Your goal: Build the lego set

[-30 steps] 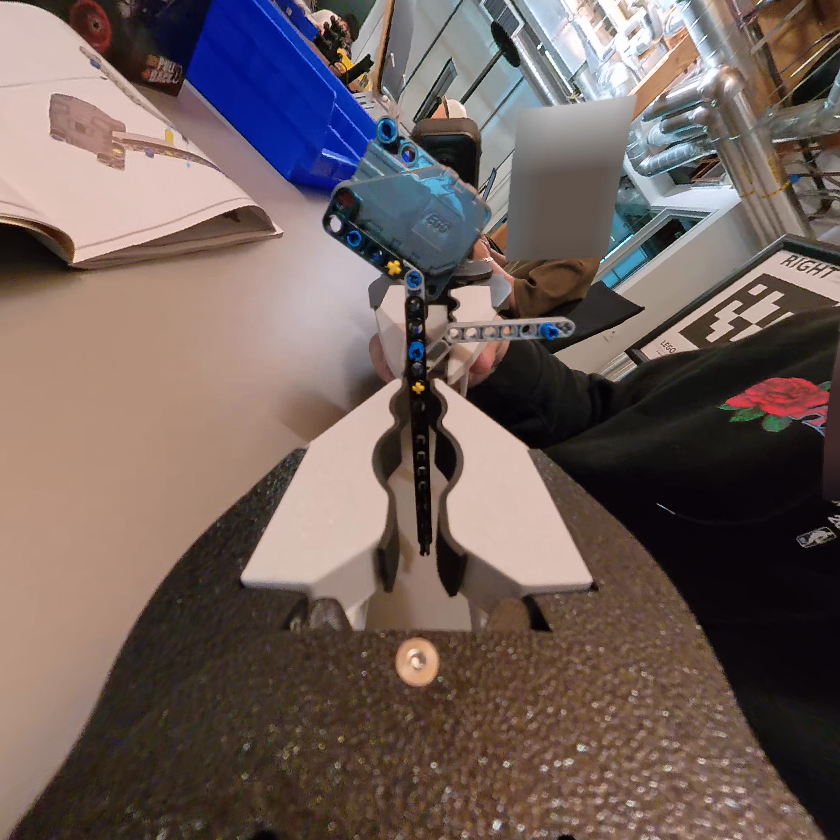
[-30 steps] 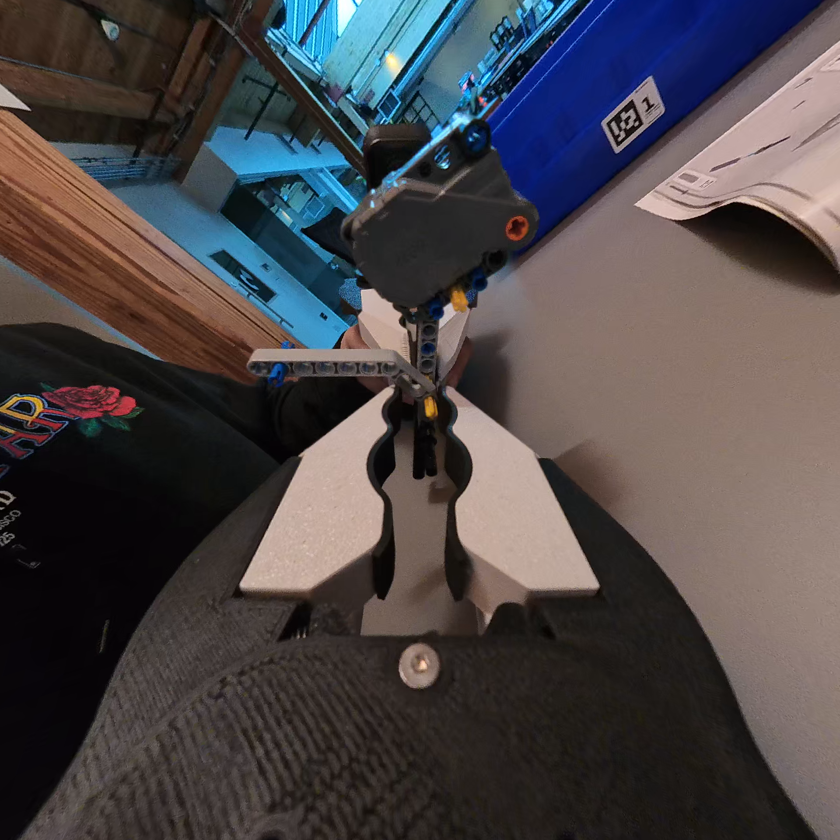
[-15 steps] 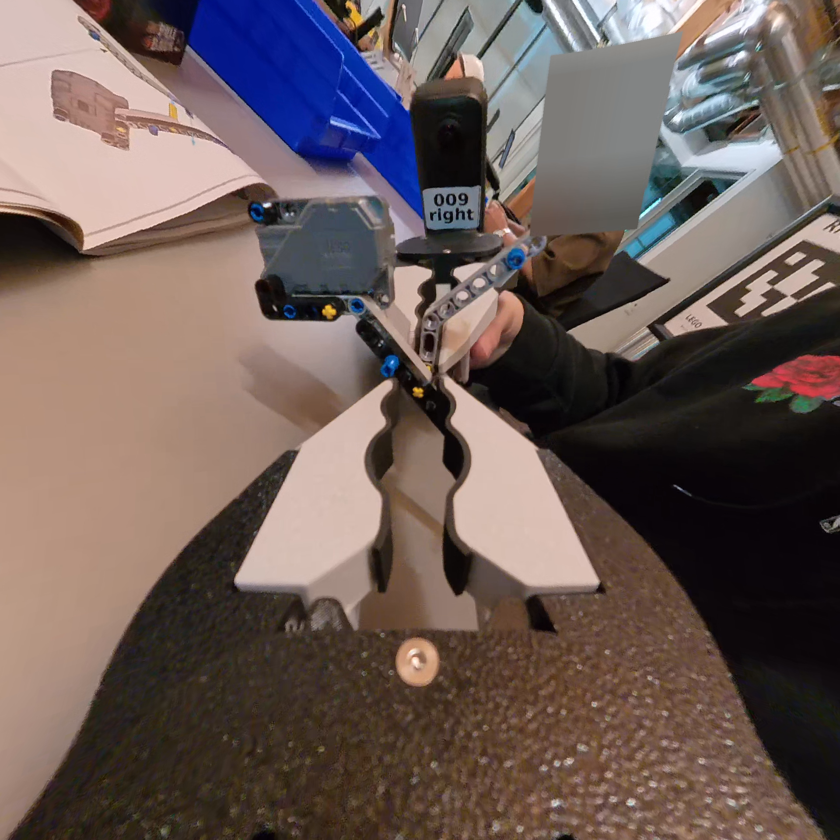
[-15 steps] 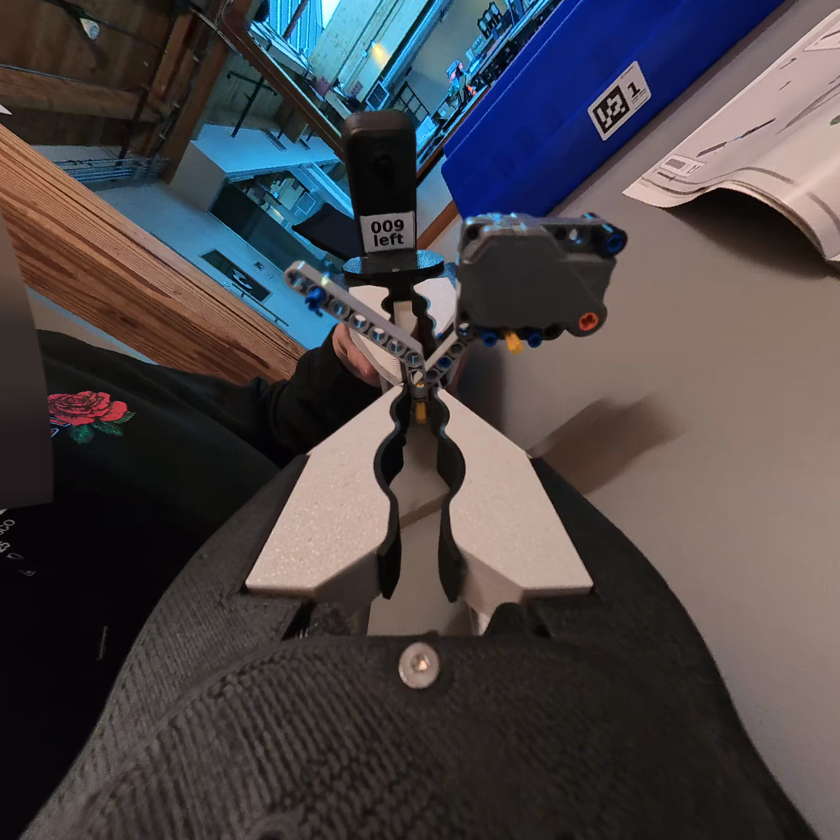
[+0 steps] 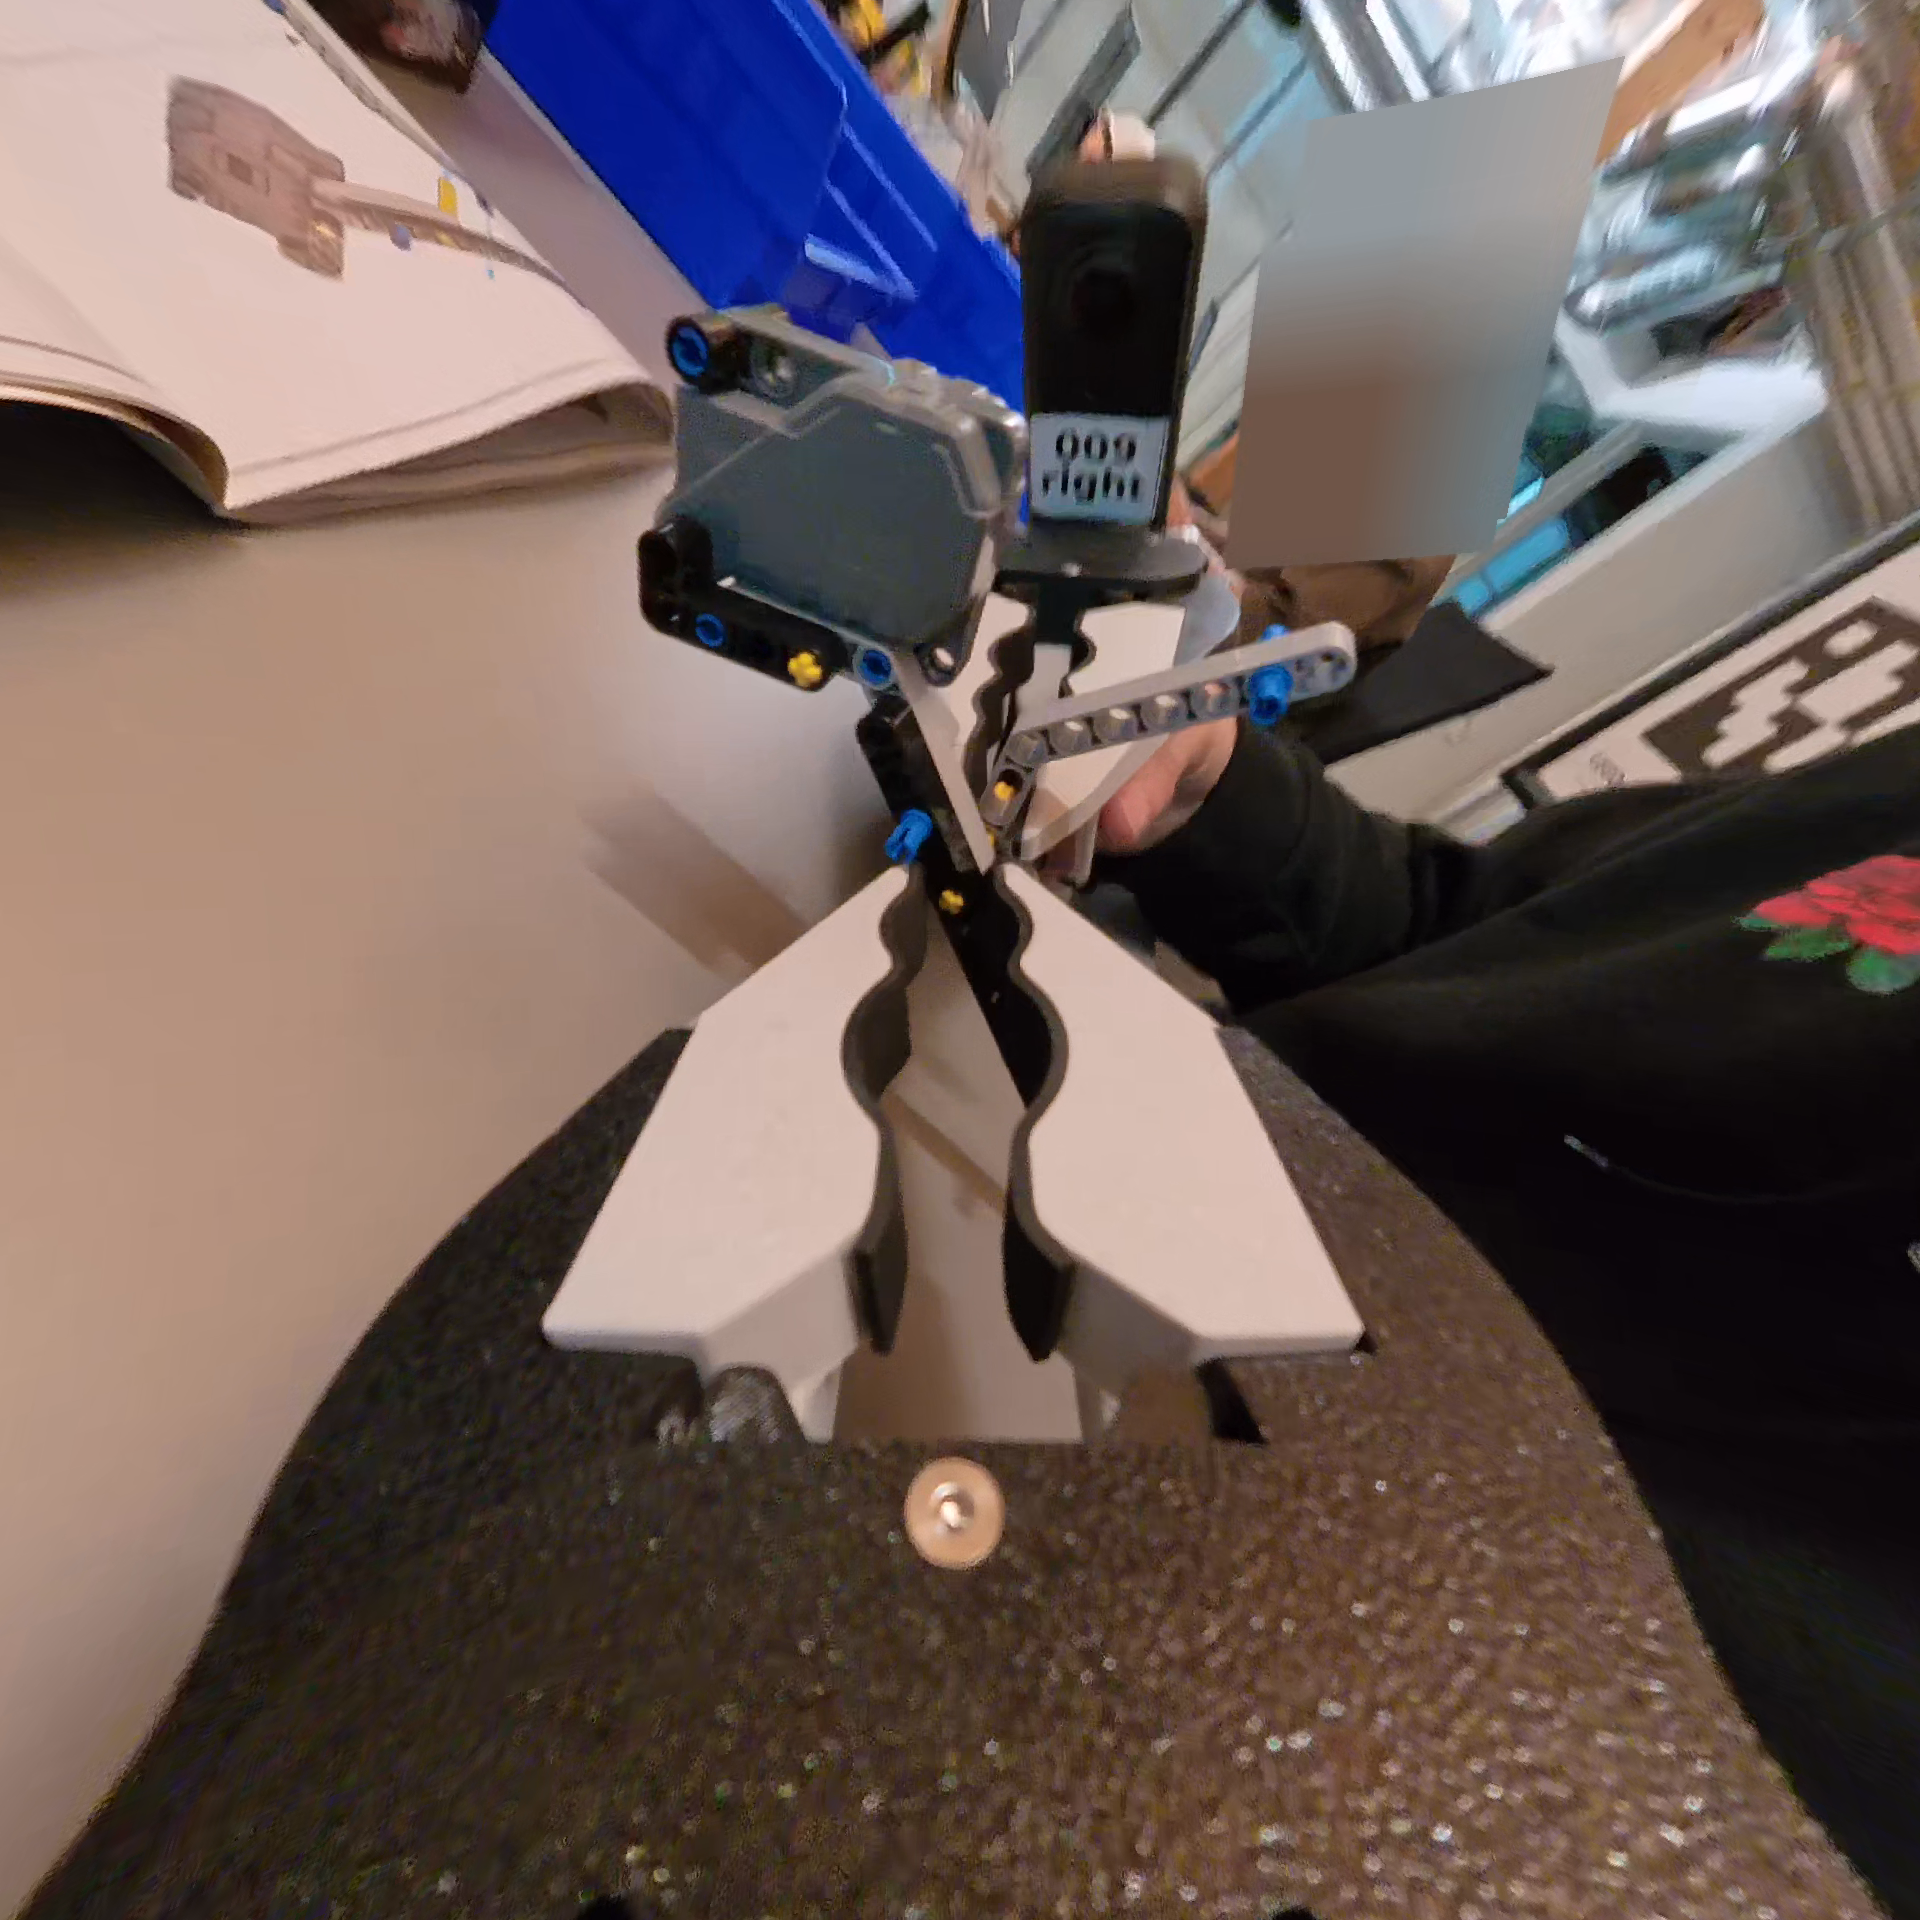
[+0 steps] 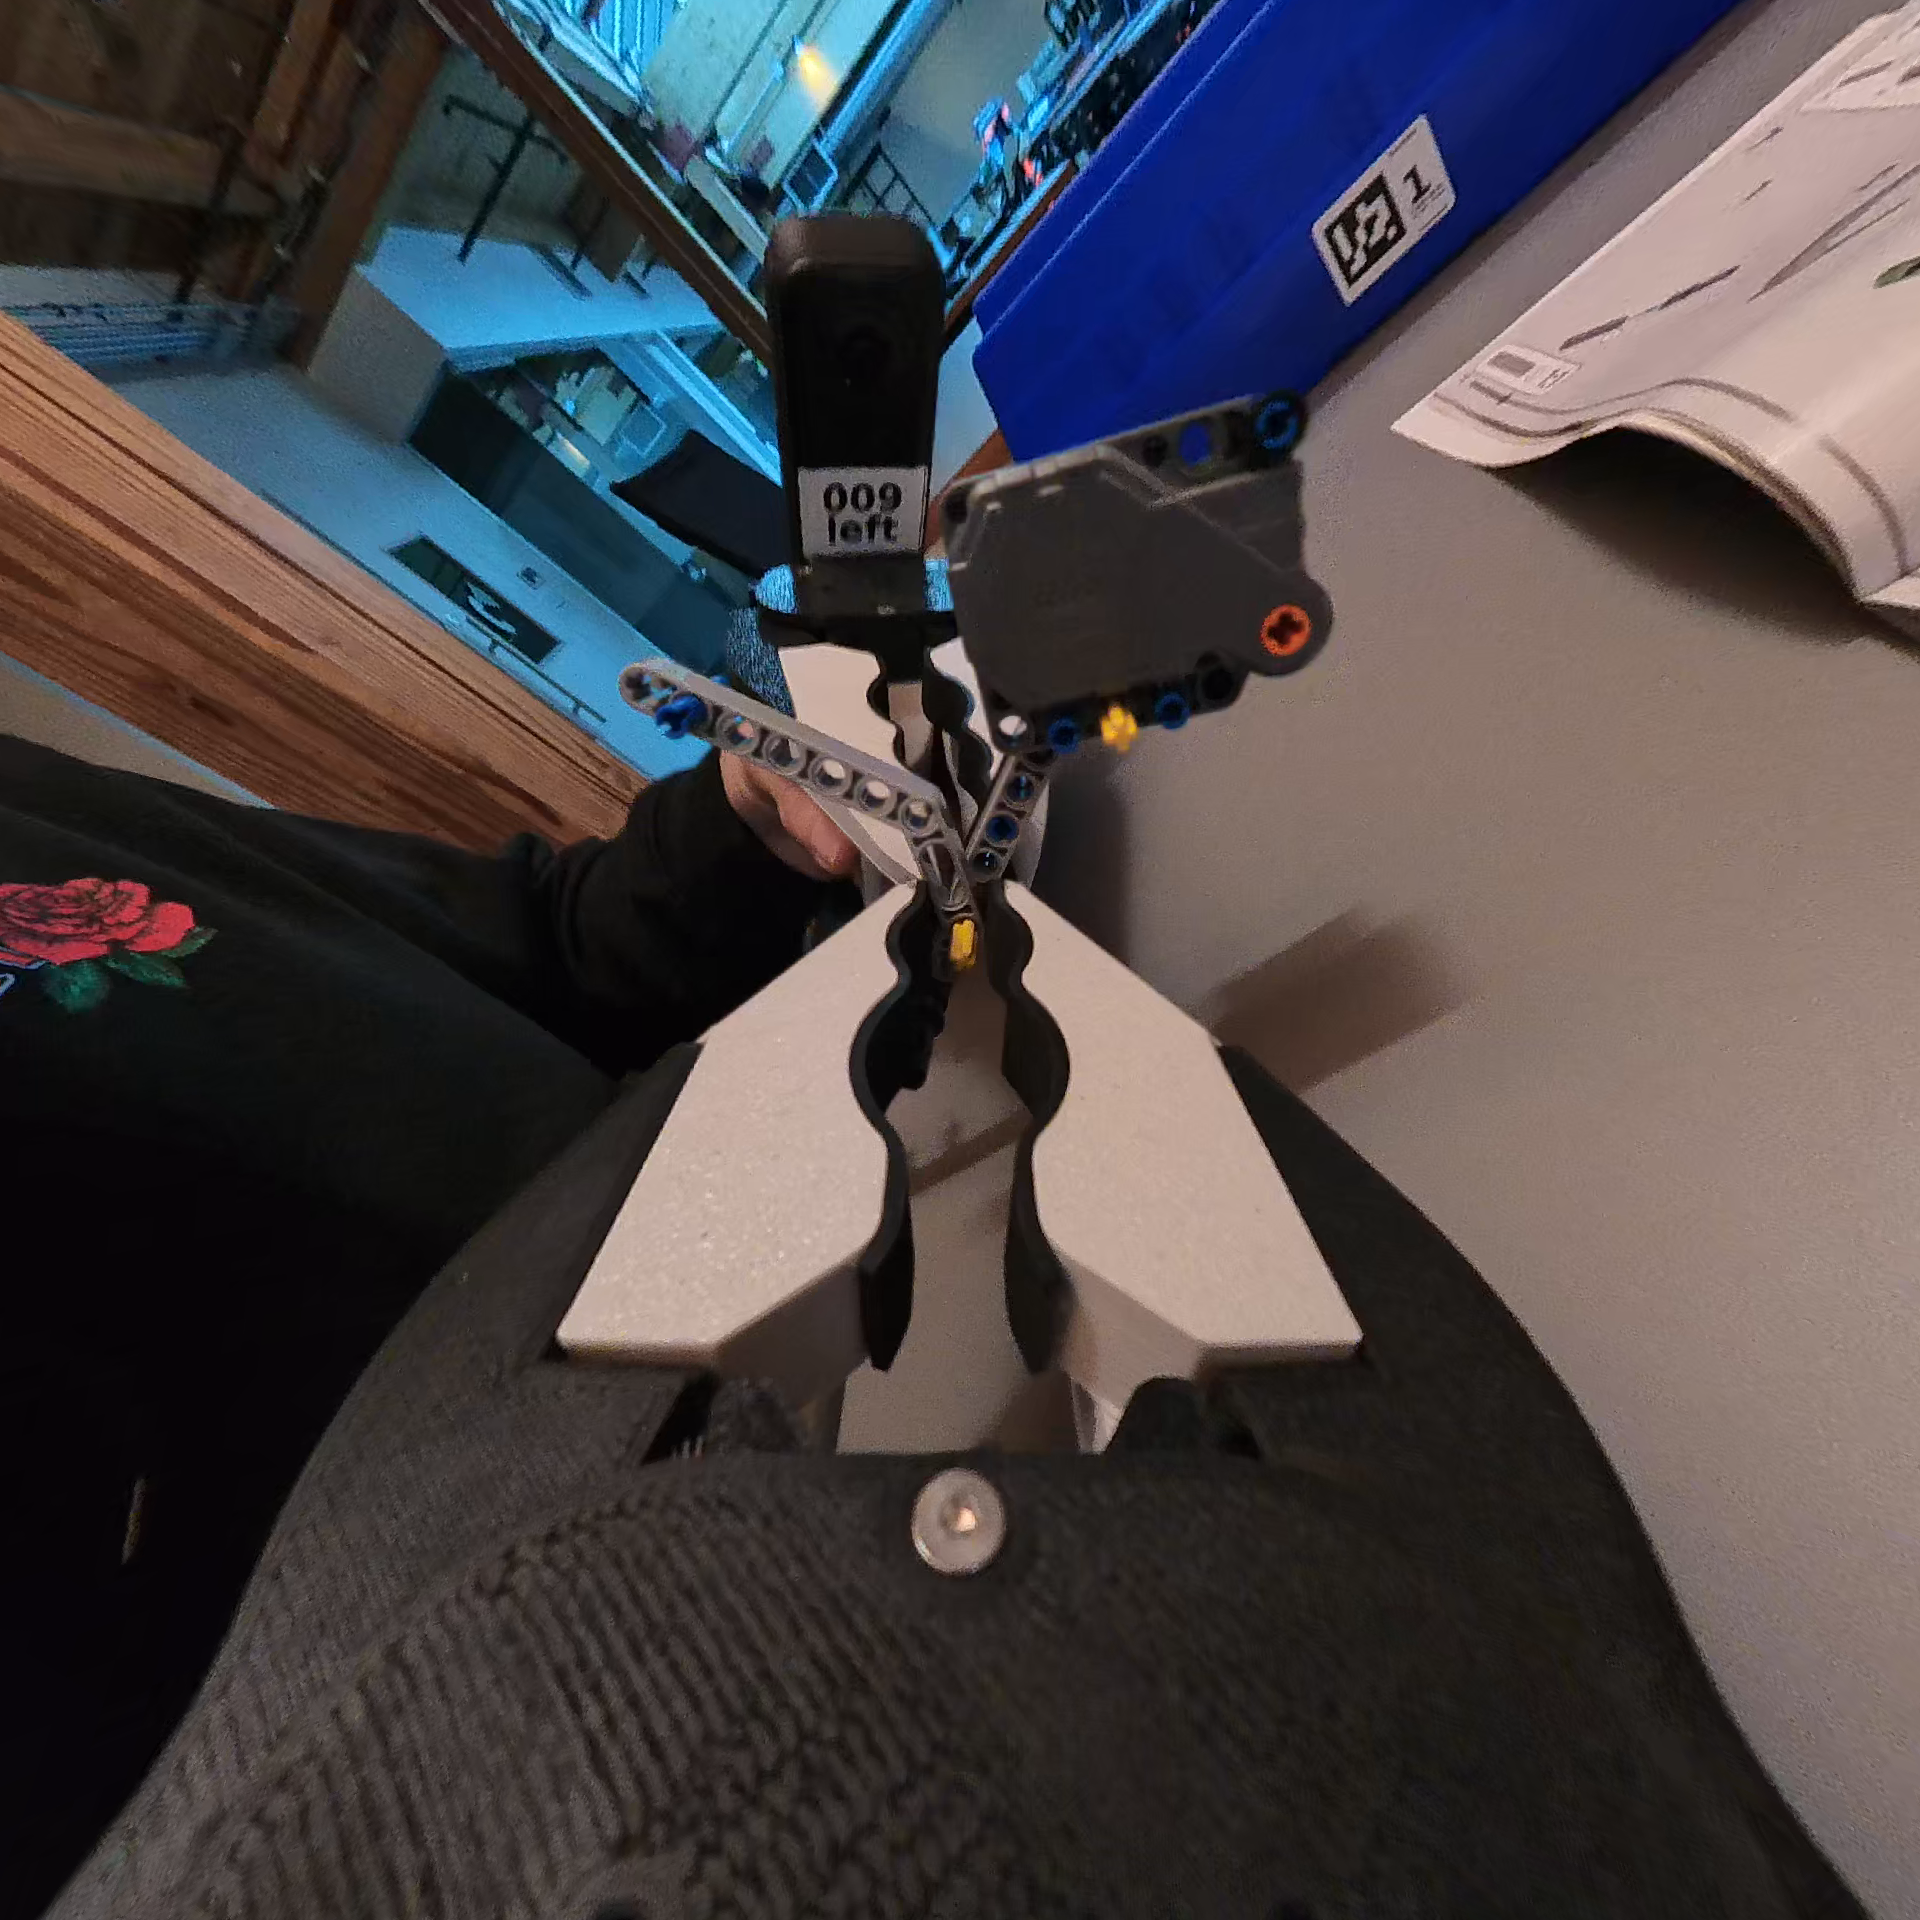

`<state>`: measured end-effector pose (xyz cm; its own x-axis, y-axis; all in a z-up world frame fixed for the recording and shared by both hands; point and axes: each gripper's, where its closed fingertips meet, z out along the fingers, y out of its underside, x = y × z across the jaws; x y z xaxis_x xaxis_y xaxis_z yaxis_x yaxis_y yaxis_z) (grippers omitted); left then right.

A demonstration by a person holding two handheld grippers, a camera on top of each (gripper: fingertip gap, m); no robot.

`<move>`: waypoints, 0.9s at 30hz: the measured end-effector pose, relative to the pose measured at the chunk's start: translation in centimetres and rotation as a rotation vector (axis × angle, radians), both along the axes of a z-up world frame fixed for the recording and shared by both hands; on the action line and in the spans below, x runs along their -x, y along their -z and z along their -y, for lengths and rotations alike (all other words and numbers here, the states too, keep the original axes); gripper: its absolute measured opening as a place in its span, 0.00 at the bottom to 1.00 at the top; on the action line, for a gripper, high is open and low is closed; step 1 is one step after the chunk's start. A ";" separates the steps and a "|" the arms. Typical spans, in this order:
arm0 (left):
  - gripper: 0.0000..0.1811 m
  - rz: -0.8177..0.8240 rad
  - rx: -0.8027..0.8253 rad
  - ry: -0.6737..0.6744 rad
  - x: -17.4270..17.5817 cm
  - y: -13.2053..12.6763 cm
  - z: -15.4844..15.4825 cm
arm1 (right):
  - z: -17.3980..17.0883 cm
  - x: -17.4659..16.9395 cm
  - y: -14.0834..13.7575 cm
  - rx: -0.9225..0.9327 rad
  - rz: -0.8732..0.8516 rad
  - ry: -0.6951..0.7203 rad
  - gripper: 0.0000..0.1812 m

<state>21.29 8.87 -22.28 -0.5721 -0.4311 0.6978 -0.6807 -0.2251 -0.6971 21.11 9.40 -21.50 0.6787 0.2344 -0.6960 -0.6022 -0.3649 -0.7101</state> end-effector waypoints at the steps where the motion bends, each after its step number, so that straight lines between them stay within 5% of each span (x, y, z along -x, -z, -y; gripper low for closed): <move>1: 0.05 0.003 0.030 -0.020 -0.2 -0.3 0.0 | 0.0 -0.3 -0.3 -0.021 -0.013 0.016 0.04; 27: 0.03 0.115 0.025 -0.005 0.0 -1.6 0.2 | 0.8 0.3 -0.3 -0.012 0.020 -0.011 0.03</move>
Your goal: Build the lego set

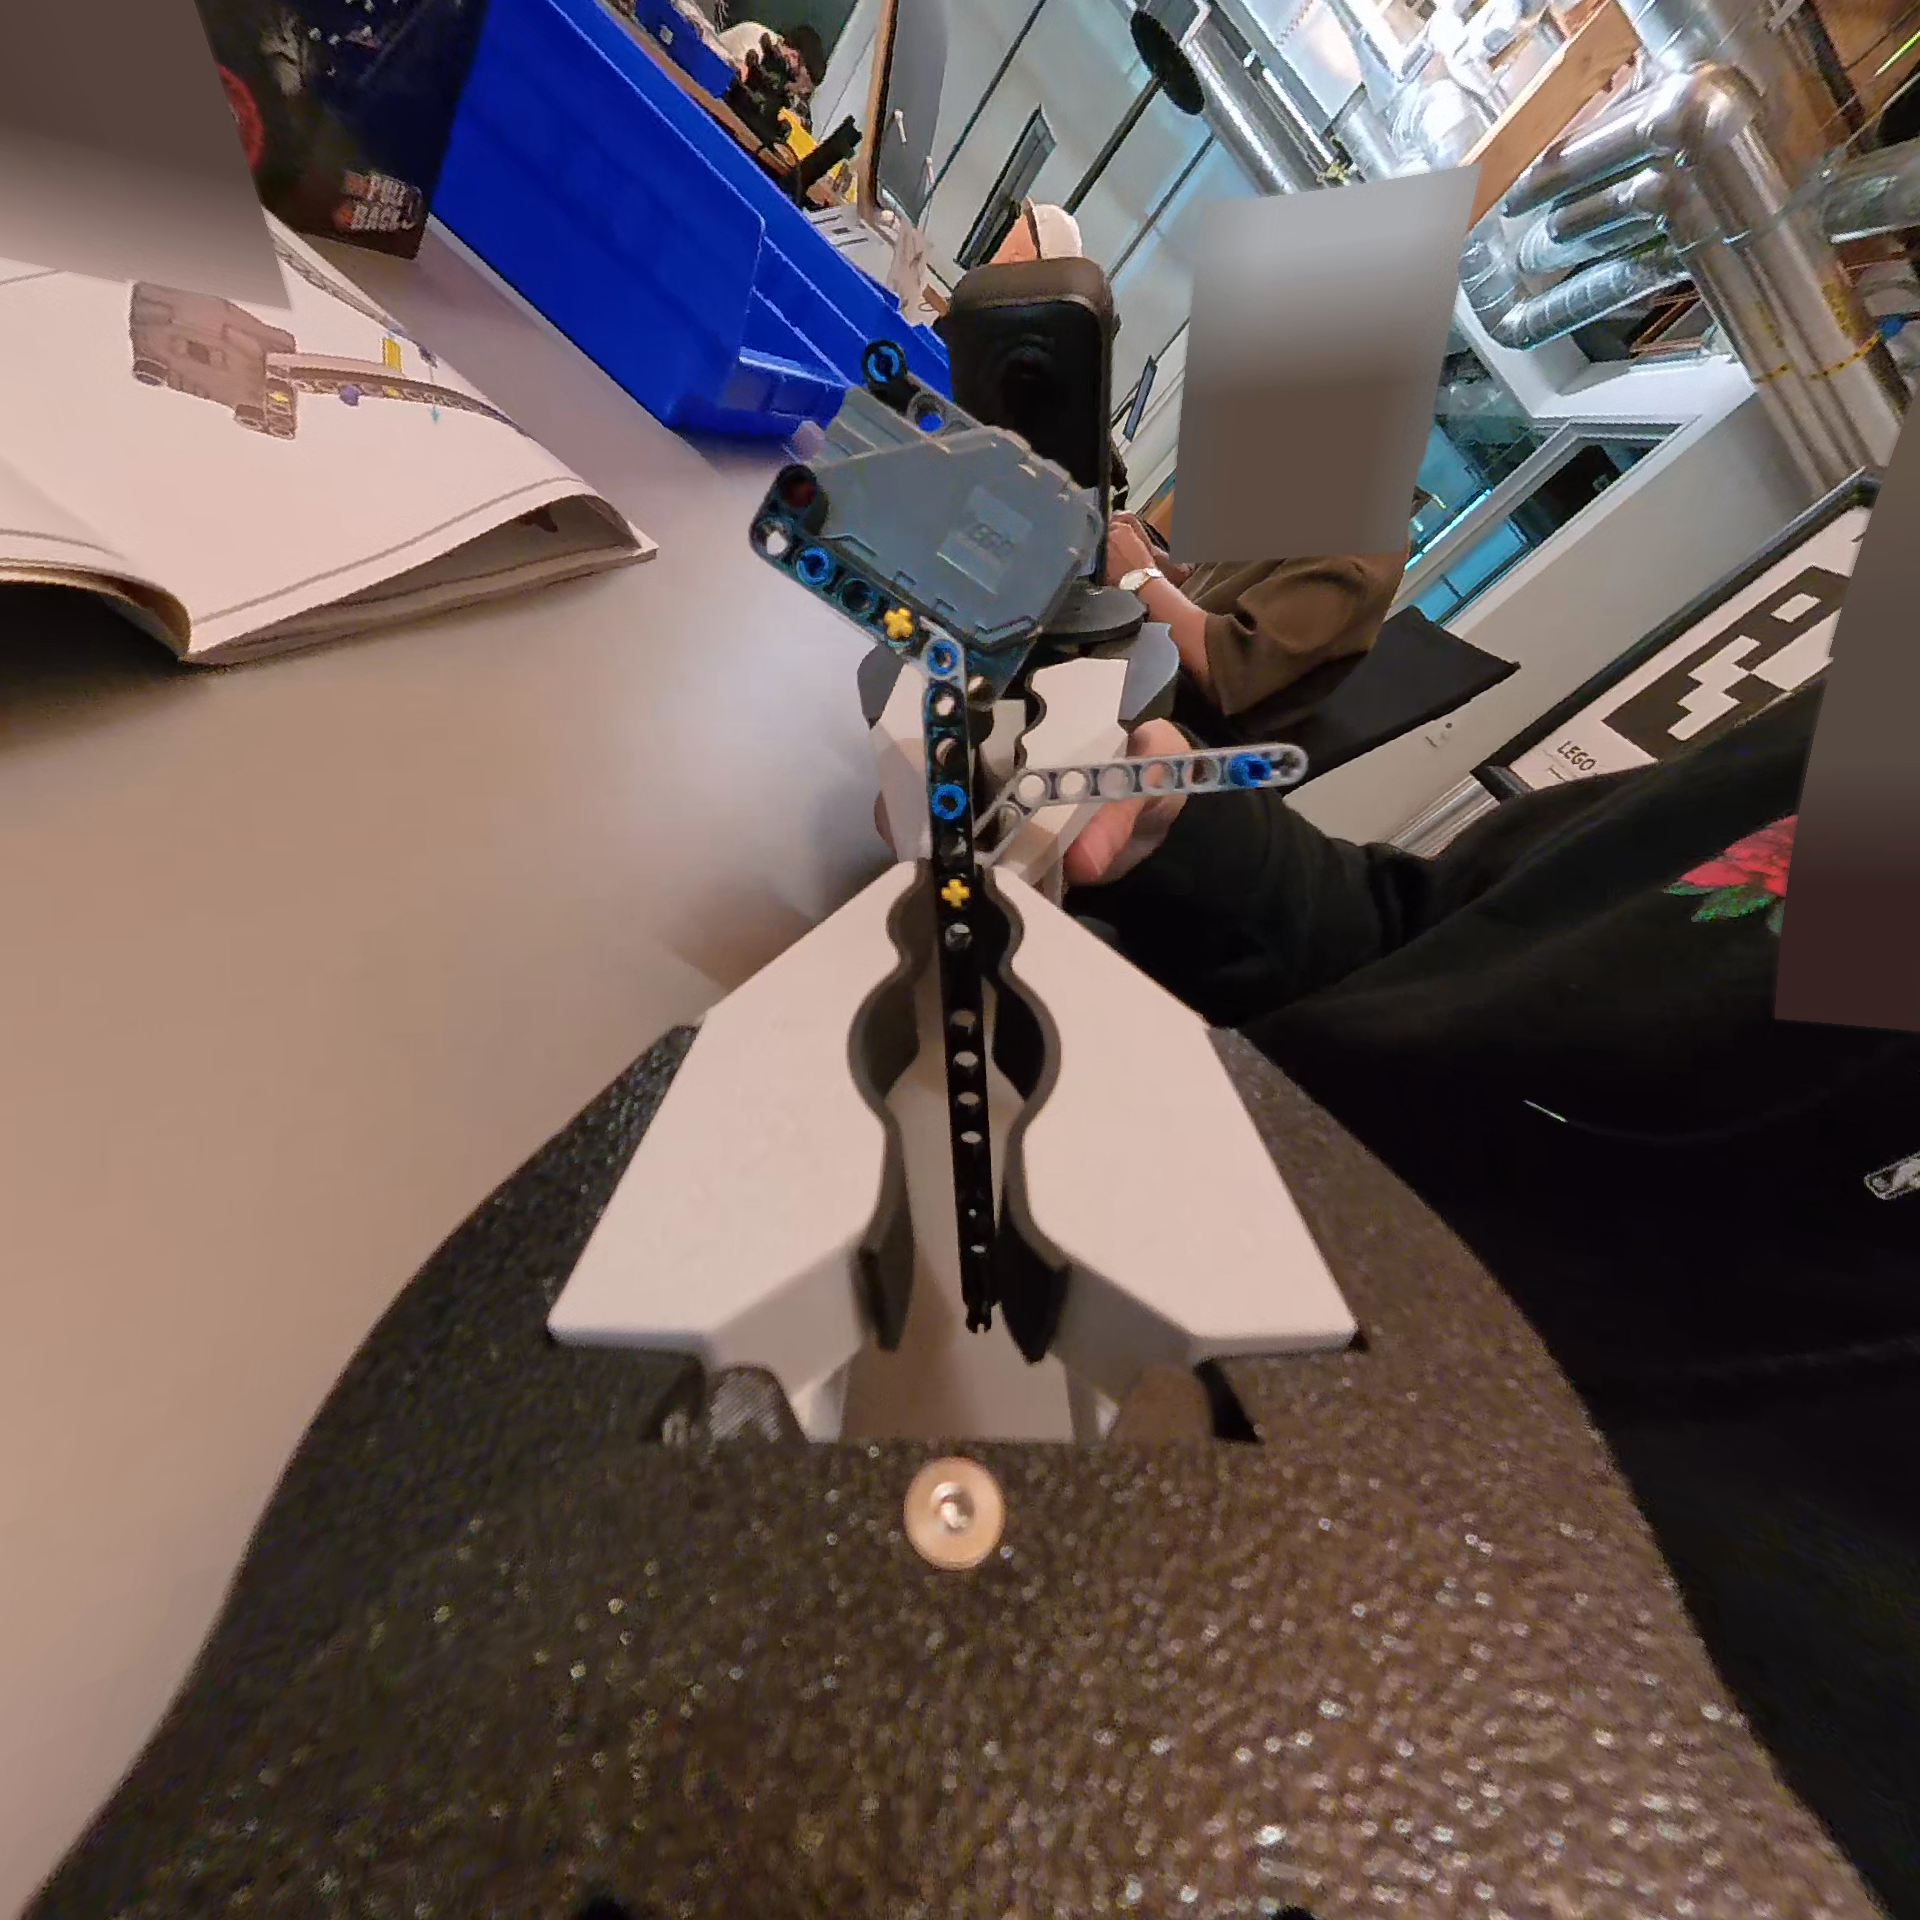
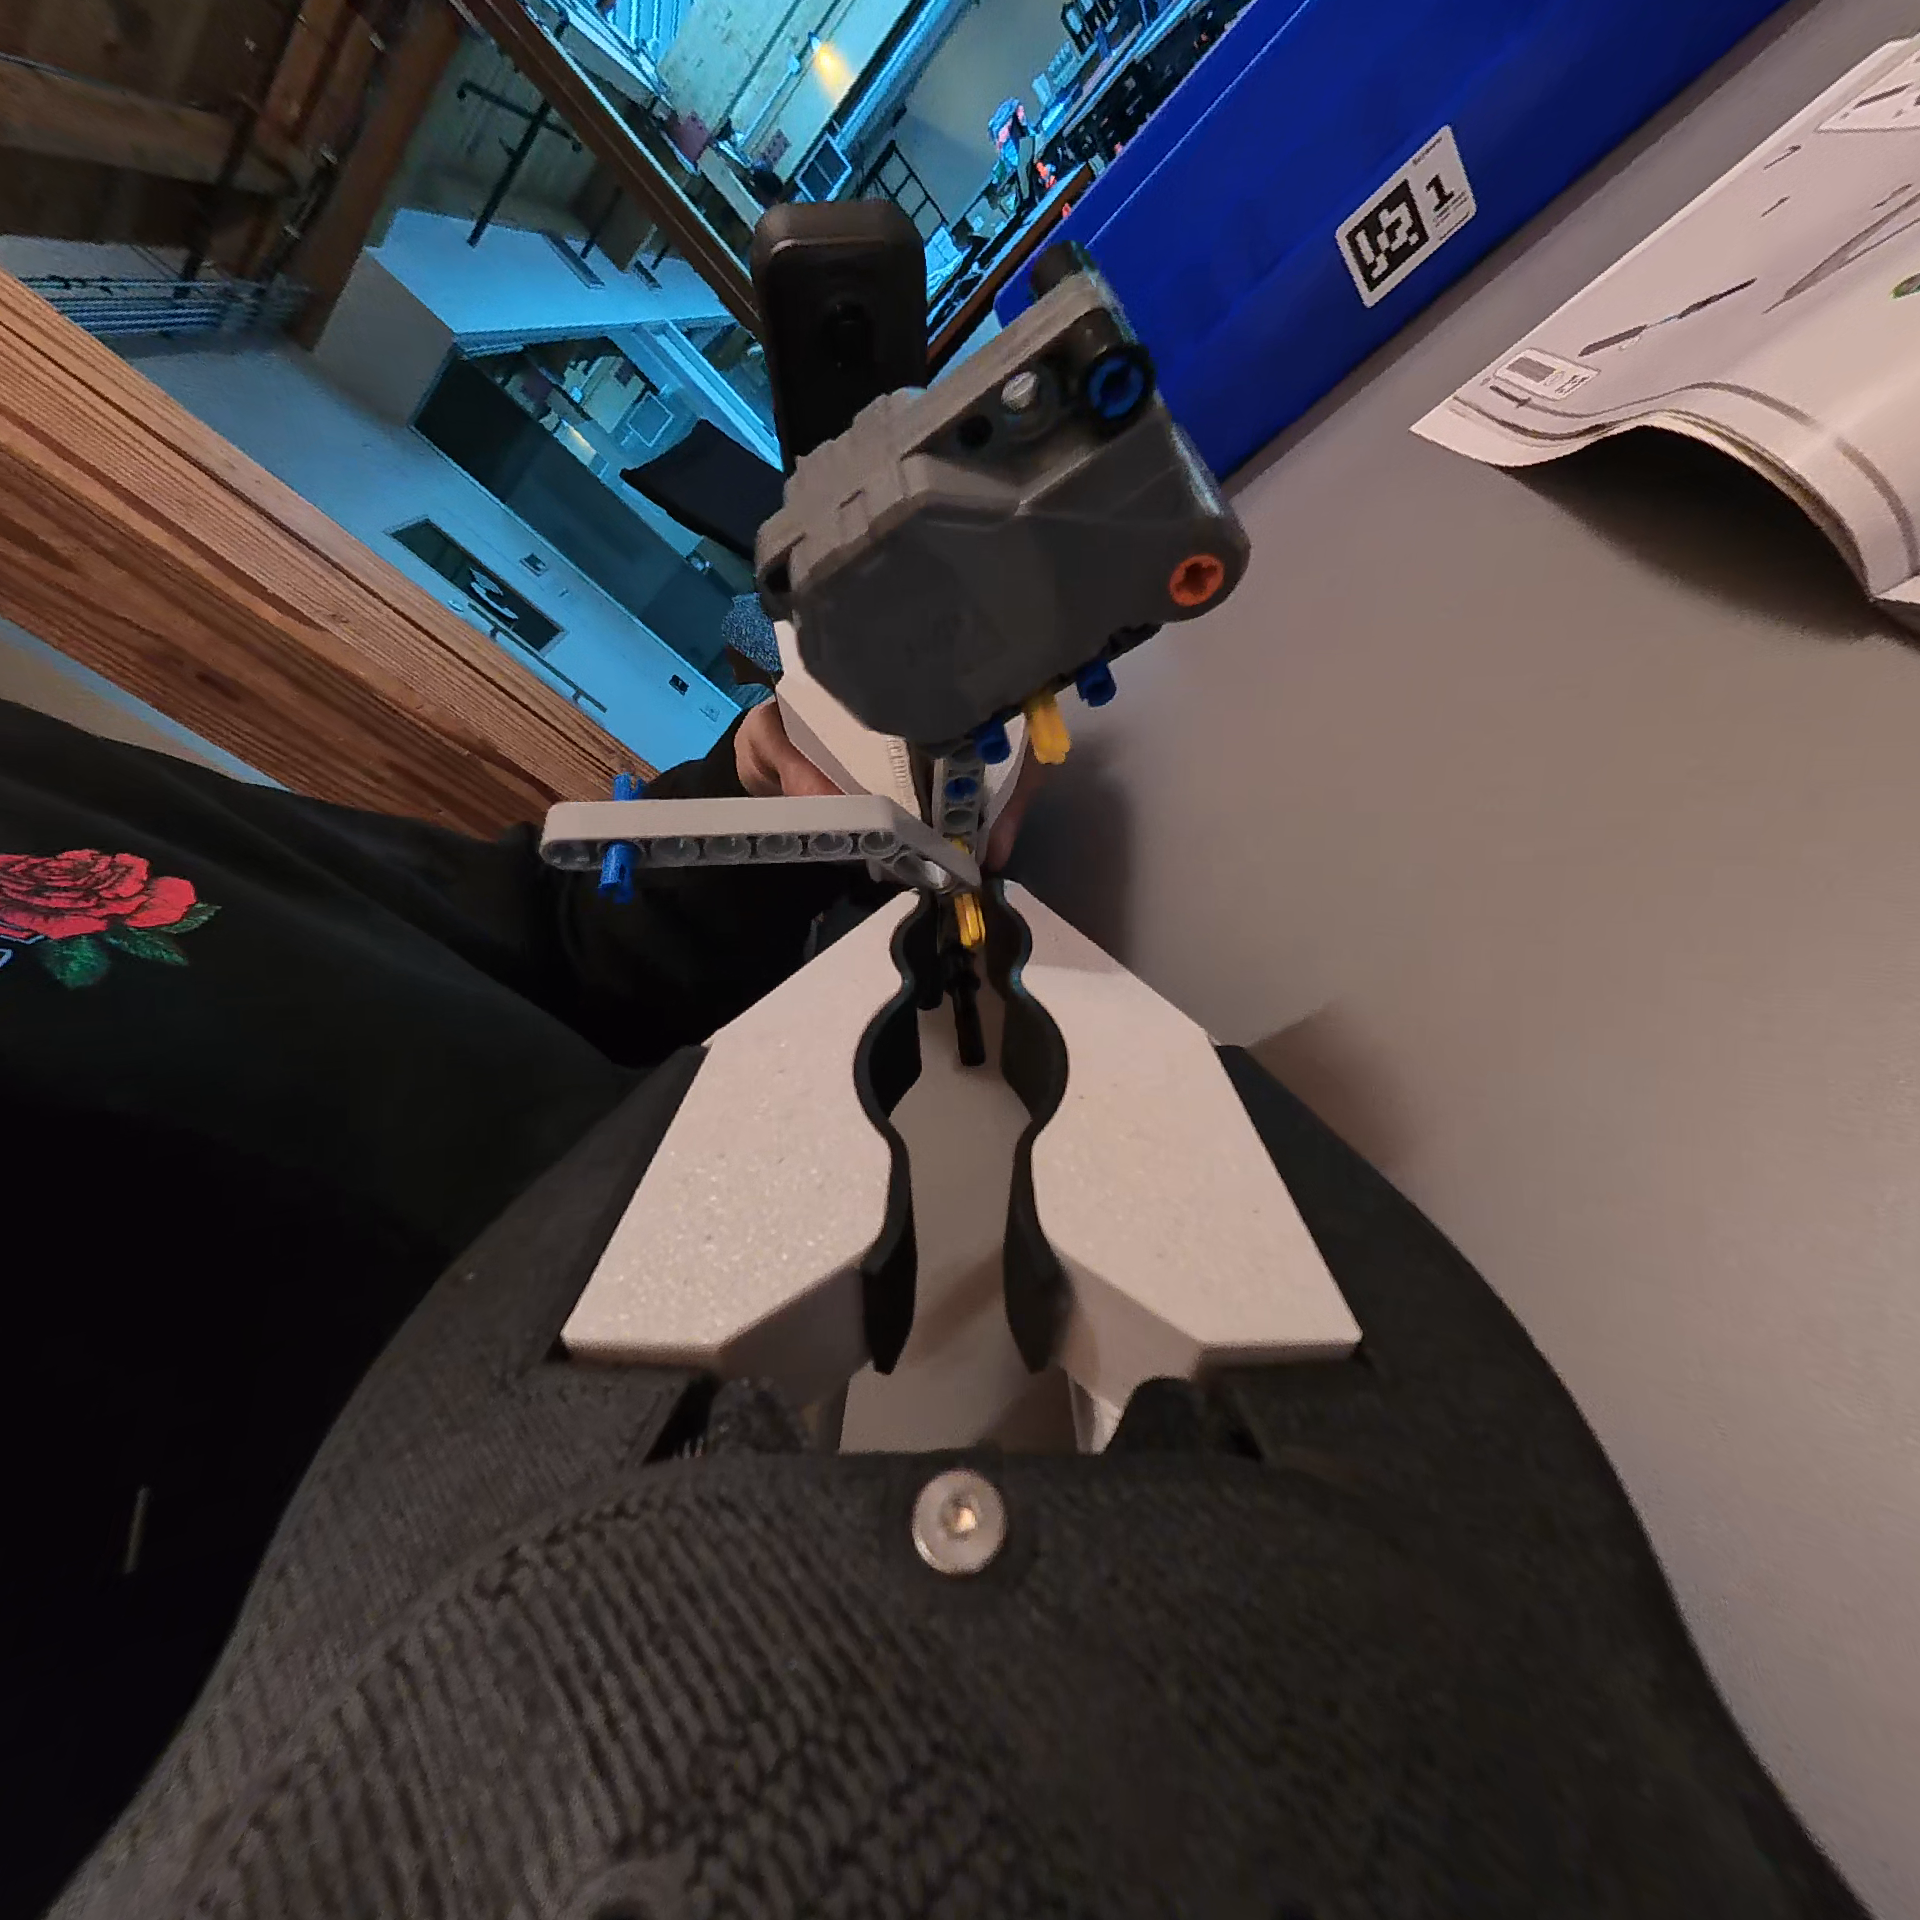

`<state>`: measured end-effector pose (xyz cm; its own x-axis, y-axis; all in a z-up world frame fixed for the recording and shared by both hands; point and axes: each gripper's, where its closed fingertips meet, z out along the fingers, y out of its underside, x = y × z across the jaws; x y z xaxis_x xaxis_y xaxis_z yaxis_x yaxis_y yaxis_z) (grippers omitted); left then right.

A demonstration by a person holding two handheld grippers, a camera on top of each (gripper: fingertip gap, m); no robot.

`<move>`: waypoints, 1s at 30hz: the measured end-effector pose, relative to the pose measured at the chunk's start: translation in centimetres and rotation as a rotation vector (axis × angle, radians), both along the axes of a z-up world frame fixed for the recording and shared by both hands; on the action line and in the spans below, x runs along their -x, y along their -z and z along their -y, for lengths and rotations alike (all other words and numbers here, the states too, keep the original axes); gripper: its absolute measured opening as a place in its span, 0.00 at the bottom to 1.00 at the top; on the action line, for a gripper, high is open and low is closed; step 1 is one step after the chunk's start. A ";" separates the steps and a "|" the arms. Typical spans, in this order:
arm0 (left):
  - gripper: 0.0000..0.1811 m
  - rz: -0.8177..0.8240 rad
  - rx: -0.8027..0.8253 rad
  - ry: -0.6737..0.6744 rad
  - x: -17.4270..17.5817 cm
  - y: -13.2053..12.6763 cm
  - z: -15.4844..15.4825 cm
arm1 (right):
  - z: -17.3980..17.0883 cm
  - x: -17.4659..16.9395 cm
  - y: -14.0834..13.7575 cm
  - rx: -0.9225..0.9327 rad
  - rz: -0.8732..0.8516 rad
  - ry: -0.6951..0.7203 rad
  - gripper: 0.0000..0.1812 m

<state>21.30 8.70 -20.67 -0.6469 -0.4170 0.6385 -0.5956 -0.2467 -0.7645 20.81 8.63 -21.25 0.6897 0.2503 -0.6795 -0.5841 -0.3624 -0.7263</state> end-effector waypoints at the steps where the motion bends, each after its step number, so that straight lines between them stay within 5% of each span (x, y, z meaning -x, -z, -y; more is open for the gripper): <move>1: 0.03 0.004 0.004 -0.001 0.0 -0.1 0.0 | 0.0 0.0 -0.1 -0.007 -0.004 -0.002 0.03; 10: 0.05 0.101 -0.104 0.014 0.2 -0.3 0.1 | 0.4 0.2 -0.8 -0.053 -0.031 -0.058 0.03; 13: 0.15 0.058 -0.175 0.037 0.1 0.5 0.0 | 0.6 0.5 -0.8 -0.049 -0.054 -0.117 0.03; 17: 0.09 -0.019 -0.079 0.076 -0.1 0.4 0.7 | 0.4 0.3 -0.8 -0.049 -0.045 -0.154 0.03; 24: 0.03 -0.044 0.007 0.026 -0.9 0.1 0.8 | 0.1 -0.9 -0.9 -0.055 -0.061 -0.101 0.03; 30: 0.03 -0.071 0.045 -0.157 -2.4 -0.1 -0.1 | 0.0 -3.3 -0.9 -0.056 0.058 0.078 0.11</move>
